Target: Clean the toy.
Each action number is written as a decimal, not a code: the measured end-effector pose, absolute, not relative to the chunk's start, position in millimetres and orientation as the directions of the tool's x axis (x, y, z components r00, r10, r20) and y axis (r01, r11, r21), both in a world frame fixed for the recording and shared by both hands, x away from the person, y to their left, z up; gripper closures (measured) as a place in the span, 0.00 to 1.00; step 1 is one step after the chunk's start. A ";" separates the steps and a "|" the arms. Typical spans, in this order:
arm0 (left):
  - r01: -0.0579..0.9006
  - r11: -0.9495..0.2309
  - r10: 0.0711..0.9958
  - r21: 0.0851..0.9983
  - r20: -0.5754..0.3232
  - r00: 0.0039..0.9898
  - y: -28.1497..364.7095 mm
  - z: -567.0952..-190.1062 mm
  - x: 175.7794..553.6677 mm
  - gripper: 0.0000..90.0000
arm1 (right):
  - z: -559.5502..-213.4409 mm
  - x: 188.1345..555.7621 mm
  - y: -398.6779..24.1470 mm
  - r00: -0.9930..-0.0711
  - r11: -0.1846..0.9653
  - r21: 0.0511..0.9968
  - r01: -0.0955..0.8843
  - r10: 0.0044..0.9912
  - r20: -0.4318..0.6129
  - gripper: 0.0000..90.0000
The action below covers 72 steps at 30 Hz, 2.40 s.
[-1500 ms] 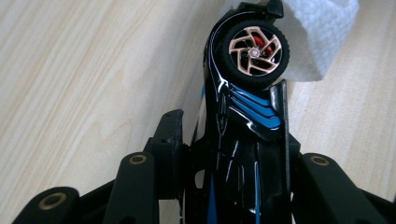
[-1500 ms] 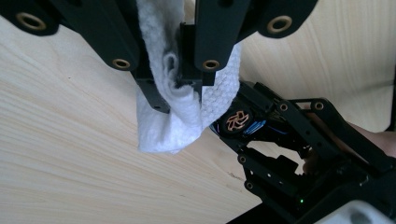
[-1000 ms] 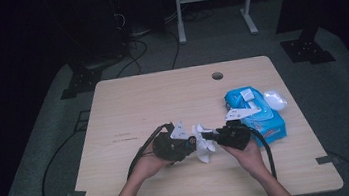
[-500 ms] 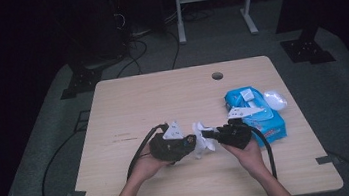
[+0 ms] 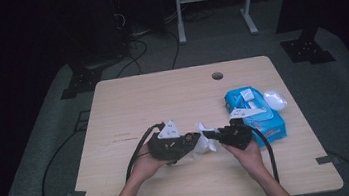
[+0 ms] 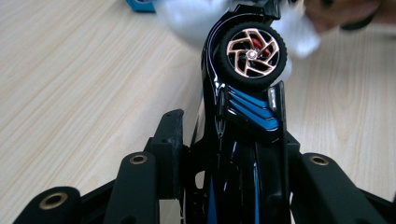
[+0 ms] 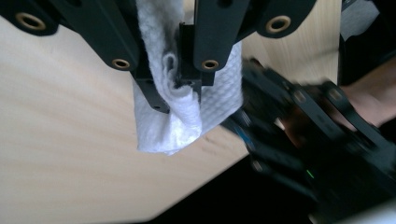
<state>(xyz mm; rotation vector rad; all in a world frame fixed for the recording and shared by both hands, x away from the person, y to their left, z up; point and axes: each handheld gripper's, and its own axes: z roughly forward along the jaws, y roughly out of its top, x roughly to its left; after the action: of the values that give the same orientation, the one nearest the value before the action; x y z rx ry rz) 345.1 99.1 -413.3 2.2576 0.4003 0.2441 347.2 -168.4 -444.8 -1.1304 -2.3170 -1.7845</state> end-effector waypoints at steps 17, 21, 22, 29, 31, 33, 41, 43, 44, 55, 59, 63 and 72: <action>0.317 -0.752 0.389 0.578 0.000 0.921 74.9 -434.7 367.5 0.63 | -431.1 341.9 -188.7 -0.722 0.124 0.858 0.498 0.607 0.332 0.92; 0.336 -0.765 0.400 0.550 -0.004 0.917 71.3 -437.2 368.5 0.63 | -433.5 341.7 -186.0 -0.725 0.137 0.853 0.504 0.604 0.331 0.92; 0.337 -0.769 0.398 0.543 -0.004 0.917 70.9 -437.4 368.9 0.63 | -434.0 341.8 -184.3 -0.726 0.140 0.852 0.504 0.604 0.330 0.92; 0.340 -0.777 0.392 0.530 -0.015 0.920 75.7 -440.1 367.5 0.62 | -433.7 343.5 -169.7 -0.743 0.175 0.847 0.503 0.589 0.319 0.92; 0.349 -0.762 0.396 0.545 -0.034 0.918 79.6 -439.4 367.4 0.62 | -433.5 343.7 -164.2 -0.746 0.187 0.844 0.504 0.586 0.316 0.92; 0.363 -0.738 0.398 0.568 -0.066 0.915 83.0 -436.7 366.8 0.60 | -433.3 344.6 -159.2 -0.752 0.198 0.841 0.503 0.579 0.314 0.92; 0.350 -0.693 0.389 0.630 -0.082 0.918 104.7 -418.0 362.6 0.55 | -431.3 346.9 -138.6 -0.773 0.227 0.836 0.499 0.553 0.311 0.92; 0.361 -0.671 0.392 0.648 -0.103 0.914 112.4 -414.3 362.5 0.55 | -431.2 347.2 -134.2 -0.779 0.239 0.835 0.495 0.547 0.306 0.92; 0.367 -0.656 0.396 0.660 -0.112 0.911 115.9 -413.1 362.0 0.54 | -431.3 347.3 -132.1 -0.780 0.241 0.834 0.497 0.544 0.308 0.92; 0.424 -0.588 0.414 0.689 -0.193 0.889 142.0 -414.3 367.8 0.51 | -436.5 348.8 -119.6 -0.794 0.280 0.821 0.498 0.529 0.301 0.92; 0.429 -0.576 0.415 0.696 -0.203 0.887 140.9 -416.2 367.8 0.51 | -436.2 348.1 -119.6 -0.799 0.293 0.820 0.492 0.526 0.291 0.92; 0.433 -0.569 0.405 0.699 -0.221 0.888 139.6 -419.2 365.3 0.49 | -436.0 346.4 -119.7 -0.803 0.300 0.820 0.488 0.522 0.287 0.92; 0.420 -0.589 0.371 0.691 -0.231 0.899 130.5 -426.4 348.5 0.44 | -437.9 327.7 -130.6 -0.823 0.324 0.821 0.471 0.496 0.277 0.92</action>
<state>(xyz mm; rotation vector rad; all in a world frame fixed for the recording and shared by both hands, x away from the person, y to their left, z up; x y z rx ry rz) 348.5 130.5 -426.4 2.2580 0.5632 -0.0790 327.7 -130.6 -437.9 -0.9410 -2.5761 -1.5831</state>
